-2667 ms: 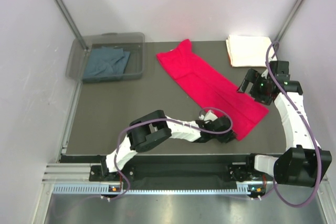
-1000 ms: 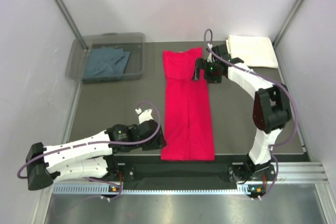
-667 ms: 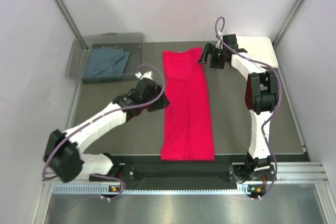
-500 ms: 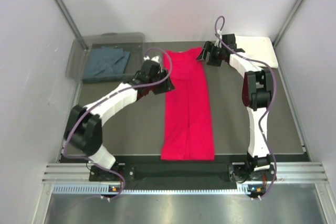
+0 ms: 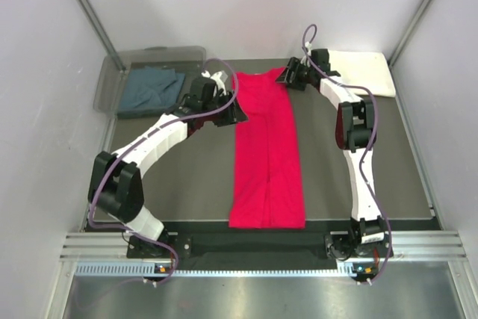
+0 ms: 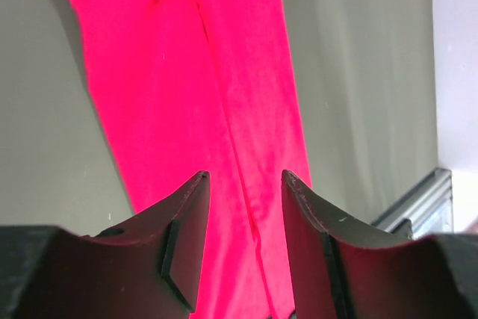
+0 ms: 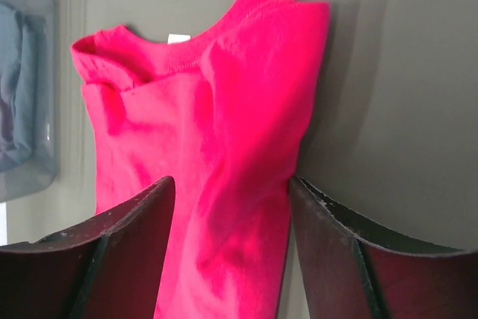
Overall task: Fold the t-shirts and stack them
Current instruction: Fold the tshirt
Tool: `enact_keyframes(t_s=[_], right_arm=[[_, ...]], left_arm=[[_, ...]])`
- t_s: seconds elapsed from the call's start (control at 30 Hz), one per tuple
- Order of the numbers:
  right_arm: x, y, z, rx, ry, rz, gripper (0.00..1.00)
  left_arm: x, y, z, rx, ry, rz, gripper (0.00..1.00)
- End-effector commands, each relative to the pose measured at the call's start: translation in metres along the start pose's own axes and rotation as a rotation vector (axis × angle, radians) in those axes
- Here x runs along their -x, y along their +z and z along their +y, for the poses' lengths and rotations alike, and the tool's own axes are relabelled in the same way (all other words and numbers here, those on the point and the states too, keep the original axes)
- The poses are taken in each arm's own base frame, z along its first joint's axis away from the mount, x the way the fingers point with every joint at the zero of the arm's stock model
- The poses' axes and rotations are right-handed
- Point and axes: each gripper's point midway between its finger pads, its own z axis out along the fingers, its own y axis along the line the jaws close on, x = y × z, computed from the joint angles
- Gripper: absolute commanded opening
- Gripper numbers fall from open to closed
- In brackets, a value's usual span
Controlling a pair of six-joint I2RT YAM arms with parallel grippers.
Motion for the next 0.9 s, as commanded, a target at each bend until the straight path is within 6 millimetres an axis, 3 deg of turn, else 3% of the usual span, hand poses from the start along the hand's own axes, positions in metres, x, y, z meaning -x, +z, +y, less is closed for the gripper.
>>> enact_keyframes(t_s=[0.0,0.07,0.2,0.3,0.37,0.4,0.57,0.77,0.87], right_arm=[[0.019,0.006,-0.001,0.016,-0.002,-0.057,0.62],[0.021,0.012,-0.005,0.016,0.006,-0.066,0.60],[0.028,0.020,-0.009,0.014,0.032,-0.098,0.45],[0.029,0.028,-0.010,0.031,0.044,-0.114,0.42],[0.036,0.031,-0.012,0.036,0.049,-0.139,0.30],[0.040,0.032,-0.013,0.030,0.059,-0.158,0.18],[0.067,0.029,-0.024,-0.045,0.040,-0.276,0.03],[0.096,0.018,-0.044,-0.135,0.025,-0.385,0.00],[0.106,0.012,-0.046,-0.124,0.066,-0.401,0.12]], left_arm=[[0.005,-0.016,-0.014,-0.074,-0.013,-0.044,0.48],[0.003,-0.016,-0.012,-0.079,-0.041,-0.041,0.48],[-0.001,-0.012,-0.009,-0.080,-0.071,-0.022,0.48],[0.004,-0.012,-0.009,-0.078,-0.074,-0.036,0.47],[0.008,-0.014,-0.008,-0.070,-0.072,-0.046,0.47],[0.009,-0.016,-0.008,-0.068,-0.073,-0.050,0.47],[0.004,-0.020,0.004,-0.024,-0.086,-0.049,0.47],[-0.004,-0.031,0.016,0.041,-0.108,-0.064,0.47],[-0.015,-0.035,0.025,0.069,-0.132,-0.051,0.48]])
